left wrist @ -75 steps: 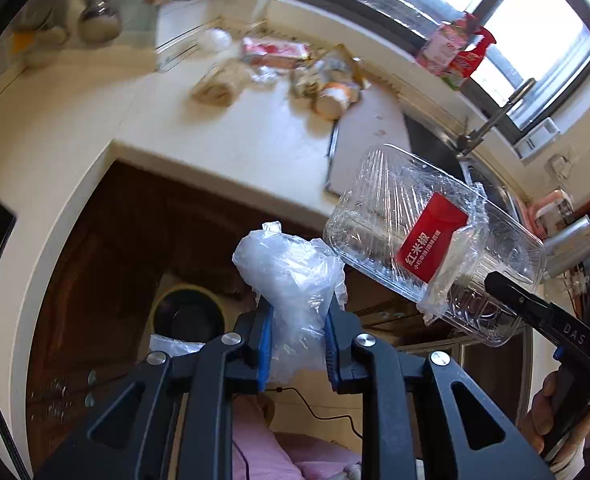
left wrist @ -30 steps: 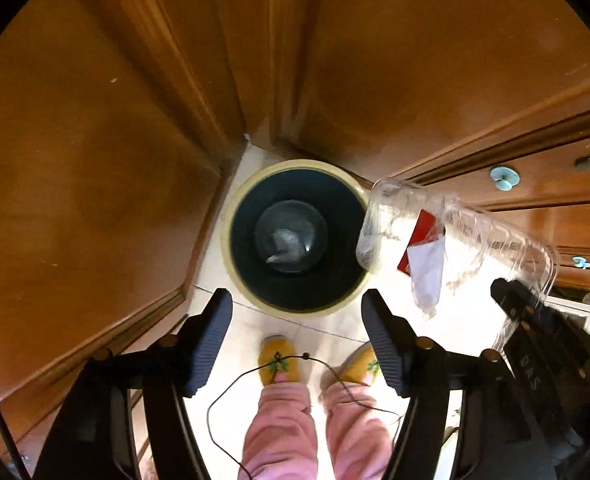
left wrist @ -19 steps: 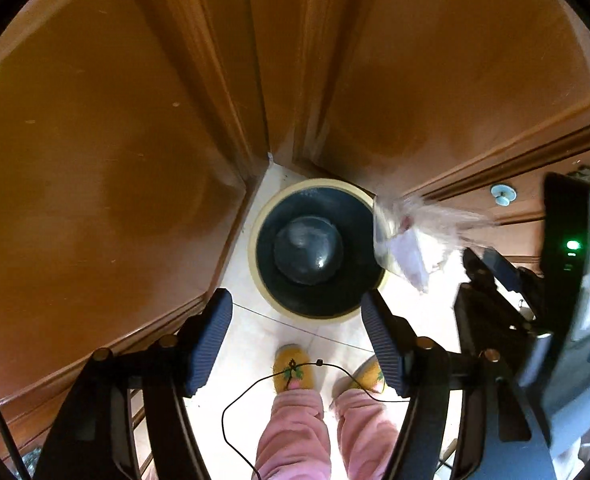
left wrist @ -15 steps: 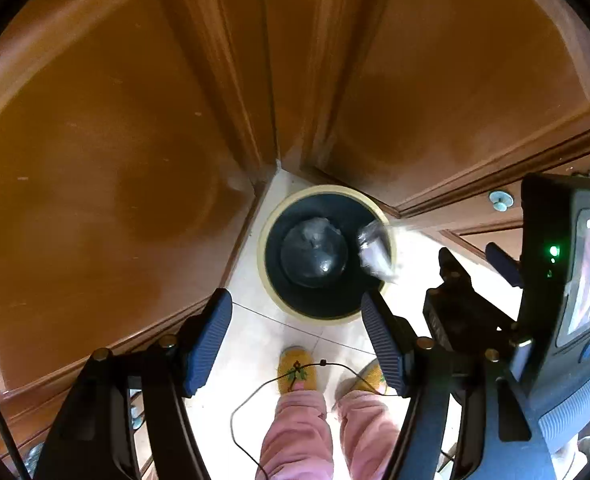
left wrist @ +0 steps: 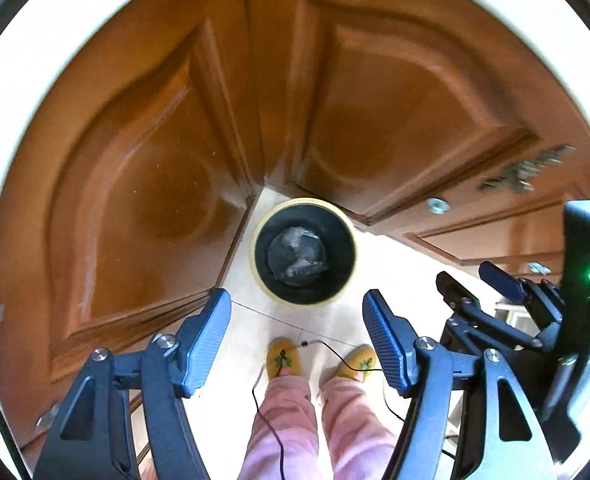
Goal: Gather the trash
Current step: 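Raise both open tools back up toward the counter trash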
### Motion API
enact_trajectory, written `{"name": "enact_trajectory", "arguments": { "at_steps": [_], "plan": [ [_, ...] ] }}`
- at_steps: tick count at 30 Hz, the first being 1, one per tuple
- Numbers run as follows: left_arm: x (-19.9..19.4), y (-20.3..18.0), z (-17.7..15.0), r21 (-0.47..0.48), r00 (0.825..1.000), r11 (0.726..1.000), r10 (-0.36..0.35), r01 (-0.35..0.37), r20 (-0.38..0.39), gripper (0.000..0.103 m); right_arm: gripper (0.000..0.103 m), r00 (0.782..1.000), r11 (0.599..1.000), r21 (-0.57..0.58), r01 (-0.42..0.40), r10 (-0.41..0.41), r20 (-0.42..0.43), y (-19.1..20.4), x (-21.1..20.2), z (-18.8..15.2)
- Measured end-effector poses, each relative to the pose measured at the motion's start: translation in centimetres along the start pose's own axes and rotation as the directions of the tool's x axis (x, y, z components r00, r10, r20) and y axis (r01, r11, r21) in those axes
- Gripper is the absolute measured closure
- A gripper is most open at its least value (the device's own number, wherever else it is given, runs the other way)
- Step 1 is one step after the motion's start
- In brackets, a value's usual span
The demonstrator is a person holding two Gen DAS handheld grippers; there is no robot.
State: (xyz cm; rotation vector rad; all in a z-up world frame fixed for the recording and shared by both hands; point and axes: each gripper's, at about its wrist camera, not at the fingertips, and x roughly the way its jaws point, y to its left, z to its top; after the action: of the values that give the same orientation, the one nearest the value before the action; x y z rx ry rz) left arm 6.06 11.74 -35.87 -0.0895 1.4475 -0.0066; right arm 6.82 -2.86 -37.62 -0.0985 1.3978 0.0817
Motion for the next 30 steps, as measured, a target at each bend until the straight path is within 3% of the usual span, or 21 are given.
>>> {"name": "enact_trajectory", "arguments": {
  "at_steps": [5, 10, 13, 19, 26, 30],
  "plan": [
    [-6.0, -3.7, -0.4, 0.07, 0.997, 0.996, -0.063, 0.06, 0.044, 0.036, 0.055, 0.996, 0.995, 0.043, -0.09, 0.089, 0.023, -3.0, -6.7, -1.8],
    [-11.8, -7.4, 0.8, 0.17, 0.982, 0.981, -0.121, 0.096, 0.145, 0.036, 0.055, 0.987, 0.992, 0.063, -0.11, 0.102, 0.124, -5.7, -14.1, -2.8],
    [-15.8, -9.5, 1.7, 0.219, 0.959, 0.969, -0.162, 0.111, 0.233, 0.032, 0.055, 0.976, 0.989, 0.095, -0.117, 0.097, 0.195, -7.2, -18.2, -3.2],
    [-22.9, -12.8, 3.5, 0.284, 0.882, 0.946, -0.265, 0.159, 0.388, 0.024, 0.055, 0.949, 0.975, 0.198, -0.102, 0.036, 0.313, -10.5, -26.0, -4.0],
    [-27.0, -16.0, 6.9, 0.353, 0.818, 0.921, -0.327, 0.164, 0.473, 0.024, 0.055, 0.91, 0.943, 0.327, -0.065, -0.078, 0.406, -13.6, -31.4, -3.8],
    [-29.0, -17.7, 8.3, 0.371, 0.798, 0.915, -0.34, 0.159, 0.498, 0.024, 0.055, 0.878, 0.925, 0.376, -0.055, -0.134, 0.46, -14.6, -33.8, -3.8]
  ]
}}
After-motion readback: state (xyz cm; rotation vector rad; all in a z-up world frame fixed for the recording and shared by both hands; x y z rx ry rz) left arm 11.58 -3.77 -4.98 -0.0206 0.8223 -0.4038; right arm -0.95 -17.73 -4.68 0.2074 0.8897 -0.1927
